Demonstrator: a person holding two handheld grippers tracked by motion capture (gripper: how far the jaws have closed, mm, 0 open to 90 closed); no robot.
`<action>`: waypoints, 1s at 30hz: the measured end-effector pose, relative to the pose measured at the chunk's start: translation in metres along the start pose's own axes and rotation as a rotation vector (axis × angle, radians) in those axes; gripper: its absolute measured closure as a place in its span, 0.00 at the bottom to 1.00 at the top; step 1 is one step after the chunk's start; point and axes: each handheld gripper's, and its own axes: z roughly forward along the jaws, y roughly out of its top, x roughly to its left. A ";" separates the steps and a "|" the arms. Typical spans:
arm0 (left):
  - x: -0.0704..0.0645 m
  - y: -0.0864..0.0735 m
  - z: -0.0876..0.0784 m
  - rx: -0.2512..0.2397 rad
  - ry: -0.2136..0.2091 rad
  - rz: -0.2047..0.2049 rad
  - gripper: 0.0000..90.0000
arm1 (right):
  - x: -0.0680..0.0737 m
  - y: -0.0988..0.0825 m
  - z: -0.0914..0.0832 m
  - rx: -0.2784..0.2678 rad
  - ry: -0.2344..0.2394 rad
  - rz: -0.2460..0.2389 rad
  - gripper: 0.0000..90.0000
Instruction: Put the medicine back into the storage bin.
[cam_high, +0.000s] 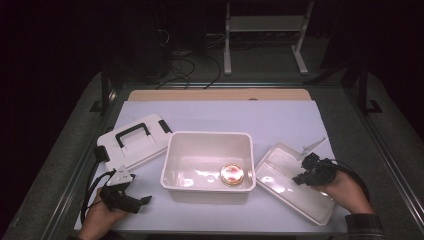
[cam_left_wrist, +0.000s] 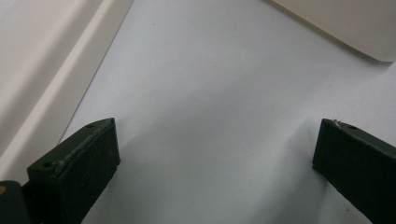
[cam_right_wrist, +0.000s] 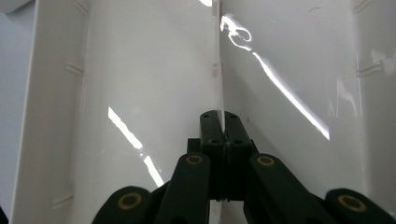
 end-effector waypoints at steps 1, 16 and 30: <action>0.000 0.000 0.000 0.001 0.000 0.000 0.00 | -0.001 0.001 -0.003 -0.002 -0.001 0.002 0.99; 0.000 0.000 0.000 0.001 0.000 0.001 0.00 | -0.008 0.012 -0.042 -0.036 0.015 -0.014 0.99; 0.000 0.000 0.000 0.000 0.000 -0.002 0.00 | -0.008 0.034 -0.097 -0.109 0.019 -0.056 0.99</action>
